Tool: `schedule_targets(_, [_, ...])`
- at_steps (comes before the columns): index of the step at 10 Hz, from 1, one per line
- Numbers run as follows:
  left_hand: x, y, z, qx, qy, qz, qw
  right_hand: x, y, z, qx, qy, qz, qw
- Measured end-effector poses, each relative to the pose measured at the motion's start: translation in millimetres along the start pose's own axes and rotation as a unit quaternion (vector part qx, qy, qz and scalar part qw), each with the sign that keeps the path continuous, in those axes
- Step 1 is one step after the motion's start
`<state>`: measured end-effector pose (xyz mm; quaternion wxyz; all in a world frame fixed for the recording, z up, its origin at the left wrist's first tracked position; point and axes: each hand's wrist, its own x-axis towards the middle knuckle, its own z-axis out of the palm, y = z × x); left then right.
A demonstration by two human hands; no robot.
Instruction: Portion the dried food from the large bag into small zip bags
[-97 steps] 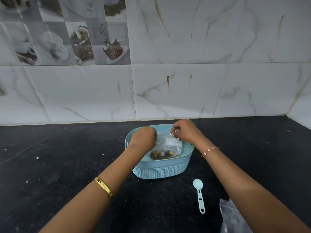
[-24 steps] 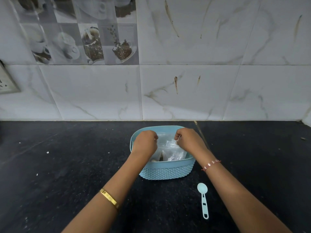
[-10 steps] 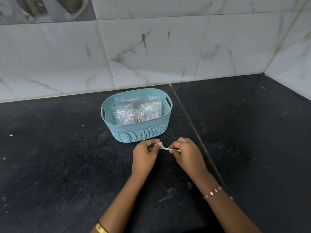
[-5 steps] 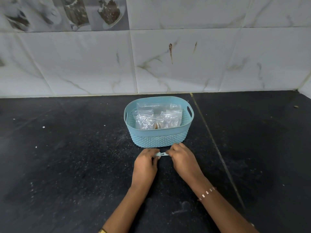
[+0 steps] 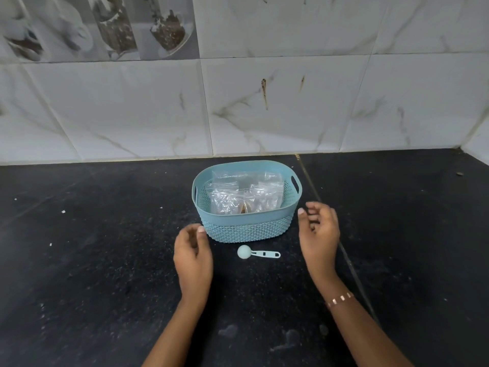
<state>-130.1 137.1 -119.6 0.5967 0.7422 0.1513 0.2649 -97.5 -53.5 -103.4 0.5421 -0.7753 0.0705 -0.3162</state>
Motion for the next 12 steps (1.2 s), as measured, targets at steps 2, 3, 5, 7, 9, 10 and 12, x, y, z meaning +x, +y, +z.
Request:
schedule_targets(2, [28.6, 6.8, 8.4, -0.078, -0.084, -0.047, 0.992, 21.6, -4.5, 16.3, 0.054, -0.107, 0.129, 0.984])
schedule_targets(3, [35.6, -1.1, 14.4, -0.074, -0.096, -0.055, 0.991, 23.8, -1.3, 26.2, 0.078, -0.131, 0.138, 0.979])
schedule_targets(5, [29.2, -4.4, 16.7, -0.095, -0.115, -0.055, 0.987, 26.3, 2.3, 16.7, 0.103, -0.112, 0.141, 0.978])
schedule_targets(7, [30.1, 0.2, 16.5, -0.097, -0.120, -0.059, 0.986, 28.0, 2.3, 12.5, 0.099, -0.114, 0.134, 0.979])
schedule_targets(9, [46.5, 24.0, 8.5, -0.035, -0.090, -0.011, 0.995, 36.2, -5.8, 12.1, 0.003, -0.098, 0.087, 0.991])
schedule_targets(10, [59.9, 39.6, 6.0, 0.004, -0.086, 0.032, 0.996, 46.4, -17.1, 12.3, -0.050, -0.103, 0.036, 0.993])
schedule_targets(12, [105.3, 105.5, 16.1, 0.112, -0.126, 0.182, 0.969, 91.0, -63.7, 23.7, -0.142, -0.160, -0.086, 0.973])
